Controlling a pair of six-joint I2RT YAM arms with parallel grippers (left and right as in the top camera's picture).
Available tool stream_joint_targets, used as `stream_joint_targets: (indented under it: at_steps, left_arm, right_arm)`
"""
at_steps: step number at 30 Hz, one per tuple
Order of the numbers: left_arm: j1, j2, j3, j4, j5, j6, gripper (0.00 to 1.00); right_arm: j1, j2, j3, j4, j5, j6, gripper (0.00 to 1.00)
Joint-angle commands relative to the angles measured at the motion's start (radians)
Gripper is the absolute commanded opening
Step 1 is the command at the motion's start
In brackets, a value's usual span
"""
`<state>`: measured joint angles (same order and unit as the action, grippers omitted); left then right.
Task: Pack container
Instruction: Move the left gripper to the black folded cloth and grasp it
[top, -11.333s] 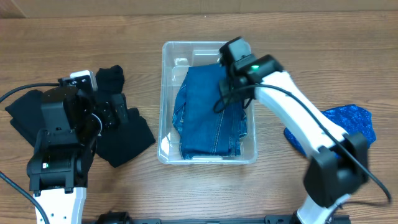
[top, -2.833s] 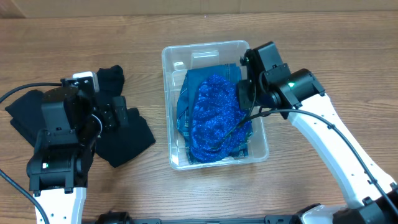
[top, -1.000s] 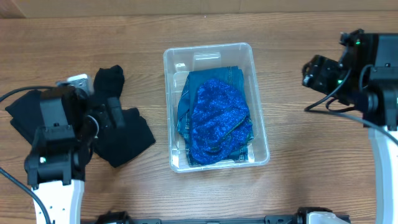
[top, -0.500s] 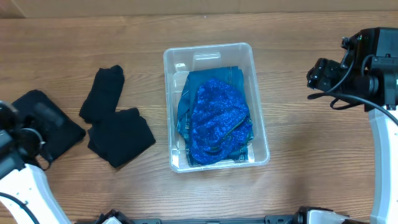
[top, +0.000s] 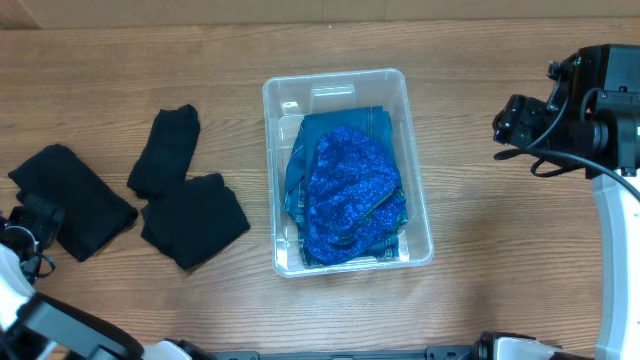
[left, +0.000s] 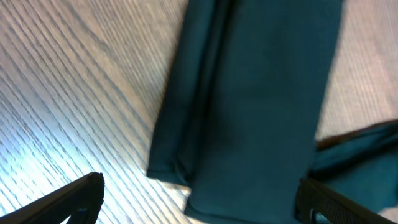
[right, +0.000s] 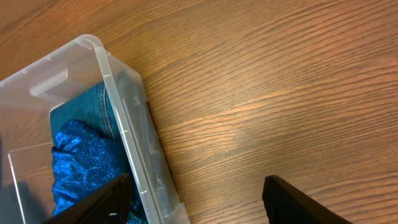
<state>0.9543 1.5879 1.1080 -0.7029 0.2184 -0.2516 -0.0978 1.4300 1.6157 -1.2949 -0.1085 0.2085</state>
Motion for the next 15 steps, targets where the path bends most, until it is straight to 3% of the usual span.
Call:
stream_joint_targets:
  at_steps: [1, 6, 15]
  left_arm:
    - [0.012, 0.05, 0.013, 0.044, 0.032, 0.122, 1.0]
    - [0.013, 0.13, 0.013, 0.106, 0.115, 0.24, 1.0]
    - [0.018, 0.238, 0.013, 0.204, 0.2, 0.256, 1.0]
  right_arm:
    - [-0.004, -0.004, 0.001, 0.002, -0.01, -0.016, 0.71]
    - [-0.004, -0.004, 0.001, -0.001, -0.01, -0.027, 0.71]
    - [-0.004, 0.0, 0.001, -0.029, -0.009, -0.026, 0.72]
